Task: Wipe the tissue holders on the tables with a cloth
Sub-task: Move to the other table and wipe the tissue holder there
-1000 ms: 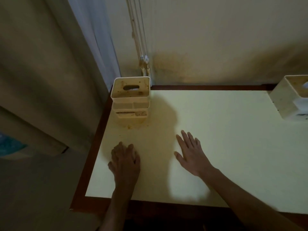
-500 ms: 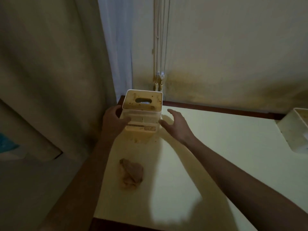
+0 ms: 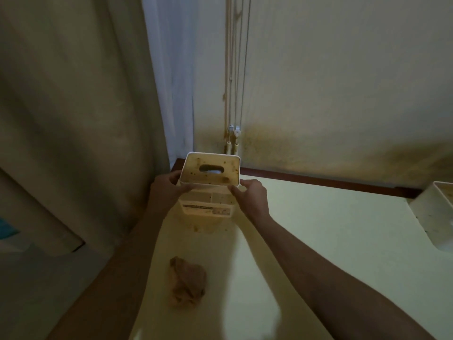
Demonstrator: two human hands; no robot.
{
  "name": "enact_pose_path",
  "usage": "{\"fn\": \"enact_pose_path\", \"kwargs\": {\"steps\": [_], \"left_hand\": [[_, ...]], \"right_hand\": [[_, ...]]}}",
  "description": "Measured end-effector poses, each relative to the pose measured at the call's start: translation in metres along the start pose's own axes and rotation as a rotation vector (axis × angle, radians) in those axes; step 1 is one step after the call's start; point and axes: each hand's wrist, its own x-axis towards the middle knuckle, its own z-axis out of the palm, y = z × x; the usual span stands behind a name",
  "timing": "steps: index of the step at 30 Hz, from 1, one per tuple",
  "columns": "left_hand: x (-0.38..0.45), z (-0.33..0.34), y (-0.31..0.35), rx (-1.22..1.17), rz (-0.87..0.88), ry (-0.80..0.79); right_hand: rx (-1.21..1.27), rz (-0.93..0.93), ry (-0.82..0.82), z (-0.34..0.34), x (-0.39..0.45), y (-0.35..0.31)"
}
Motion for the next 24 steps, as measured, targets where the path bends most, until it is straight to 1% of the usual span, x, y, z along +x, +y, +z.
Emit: {"fn": "enact_pose_path", "kwargs": {"steps": [3,7,11,15,19,24], "left_hand": [[-0.004,0.012,0.008,0.045,0.049,0.047],[-0.023,0.039,0.032,0.092,0.113,0.121],[-0.052,0.079,0.049,0.131,0.133,0.141],[-0.101,0.137,0.063,0.117,0.15,0.195],[-0.154,0.192,0.069,0.031,0.141,0.182],[-0.198,0.229,0.069,0.075,0.146,0.132]], "right_hand": [[0.03,0.028,0.023,-0.008,0.001,0.009],[0.026,0.0,0.053,-0.038,-0.009,0.023],[0.064,-0.013,0.112,-0.087,-0.038,0.045],[0.027,-0.03,0.161,-0.146,-0.076,0.071],[0.01,0.005,0.162,-0.196,-0.122,0.108],[0.059,0.102,0.155,-0.22,-0.17,0.148]]}}
